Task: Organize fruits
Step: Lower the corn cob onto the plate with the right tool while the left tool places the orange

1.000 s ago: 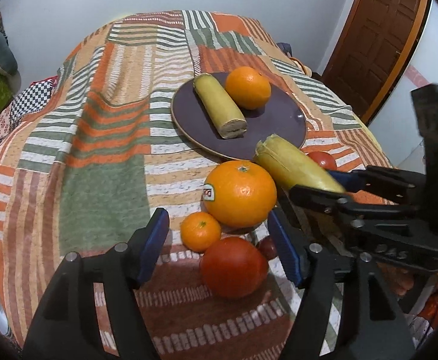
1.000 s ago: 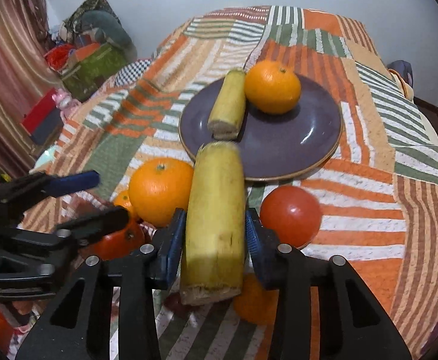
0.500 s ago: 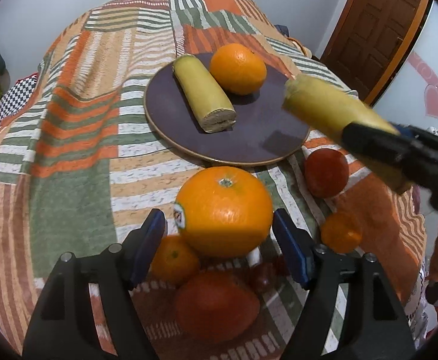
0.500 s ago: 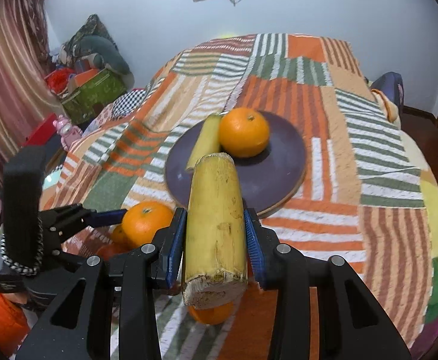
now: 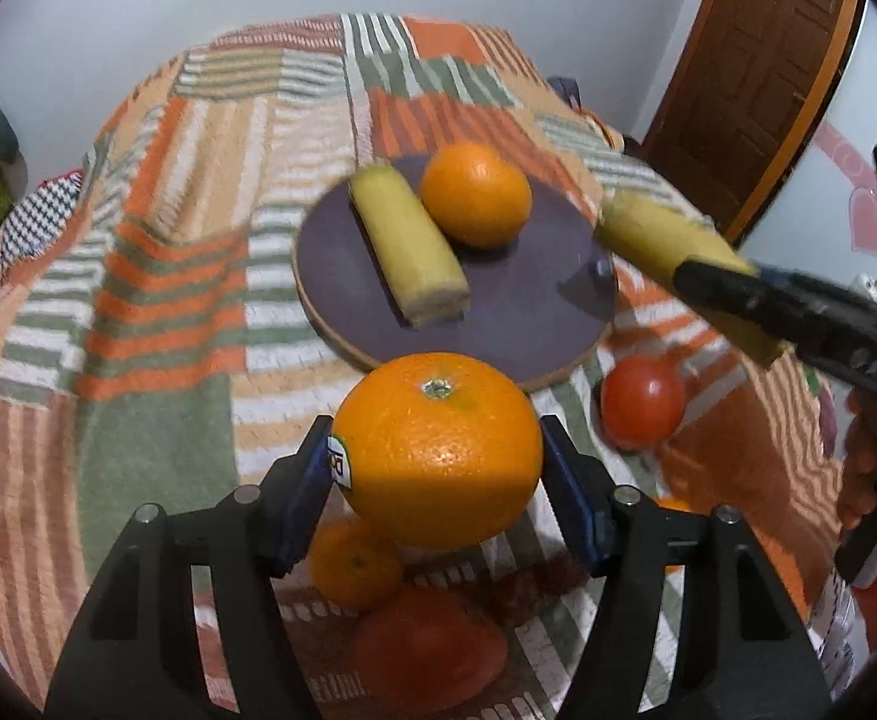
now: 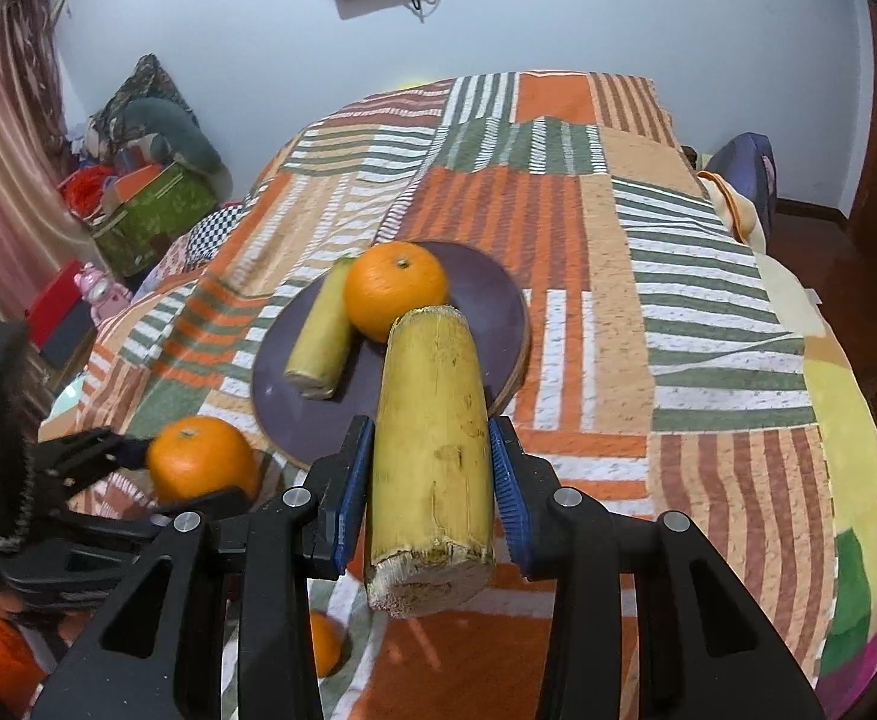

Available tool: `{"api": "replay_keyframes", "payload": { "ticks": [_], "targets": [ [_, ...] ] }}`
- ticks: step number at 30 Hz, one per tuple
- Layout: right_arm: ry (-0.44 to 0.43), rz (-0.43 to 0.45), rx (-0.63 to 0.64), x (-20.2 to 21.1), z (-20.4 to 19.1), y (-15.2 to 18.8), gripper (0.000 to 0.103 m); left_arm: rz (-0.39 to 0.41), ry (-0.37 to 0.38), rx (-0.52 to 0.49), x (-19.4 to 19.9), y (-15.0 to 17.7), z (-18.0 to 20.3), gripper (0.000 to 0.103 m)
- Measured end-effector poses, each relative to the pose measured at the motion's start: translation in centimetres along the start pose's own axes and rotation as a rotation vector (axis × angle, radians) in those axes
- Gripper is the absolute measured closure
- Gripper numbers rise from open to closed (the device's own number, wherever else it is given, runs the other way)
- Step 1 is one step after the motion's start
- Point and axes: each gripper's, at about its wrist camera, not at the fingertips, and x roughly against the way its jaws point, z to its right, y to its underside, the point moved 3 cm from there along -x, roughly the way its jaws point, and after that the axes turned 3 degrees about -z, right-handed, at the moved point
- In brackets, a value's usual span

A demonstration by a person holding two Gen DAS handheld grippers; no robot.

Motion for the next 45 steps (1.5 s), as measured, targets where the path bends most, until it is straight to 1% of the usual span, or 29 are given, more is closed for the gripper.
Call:
{"api": "replay_keyframes", "payload": {
  "ticks": [3,6,11,20,24,29,32,36,38,41,45],
  "targets": [
    [0.007,0.005,-0.007,-0.4,0.7,-0.7,0.068,0.029,-0.014,0.015,0.6,-1.5,-0.6,0.037],
    [0.015,0.011,-0.012,-0.9,1.2,-1.5,0.068,0.039,-0.036,0.033,0.4,-3.0,-1.5,0.037],
    [0.032,0.015,-0.011,-1.9,1.8,-2.8,0.068,0.029,-0.075,0.043,-1.6,-5.1,-2.9,0.037],
    [0.071,-0.019,0.008,-5.3,2.4,-5.1,0.068,-0.002,-0.105,0.067,-5.3,-7.5,-4.5,0.037],
    [0.067,-0.037,0.014,-6.4,2.5,-5.4,0.068,0.010,-0.106,0.068,-5.9,-8.4,-4.6,0.037],
    [0.074,-0.057,0.045,-7.6,1.8,-5.4,0.068,0.016,-0.102,0.078,-6.3,-8.8,-4.7,0.037],
    [0.084,-0.054,0.051,-7.5,1.7,-5.4,0.068,0.018,-0.094,0.084,-6.3,-8.8,-4.8,0.037],
    [0.074,-0.067,0.044,-7.4,2.0,-5.5,0.068,0.003,-0.085,0.110,-6.4,-8.7,-5.1,0.032],
    [0.079,-0.072,0.049,-7.4,1.9,-5.5,0.067,0.001,-0.083,0.101,-6.4,-8.7,-4.8,0.030],
    [0.084,-0.079,0.058,-7.4,1.8,-5.4,0.067,-0.005,-0.101,0.065,-6.3,-8.6,-4.0,0.024],
    [0.068,-0.093,0.058,-7.2,1.7,-5.2,0.065,-0.011,-0.113,0.050,-6.0,-8.3,-3.8,0.024]
  ]
}}
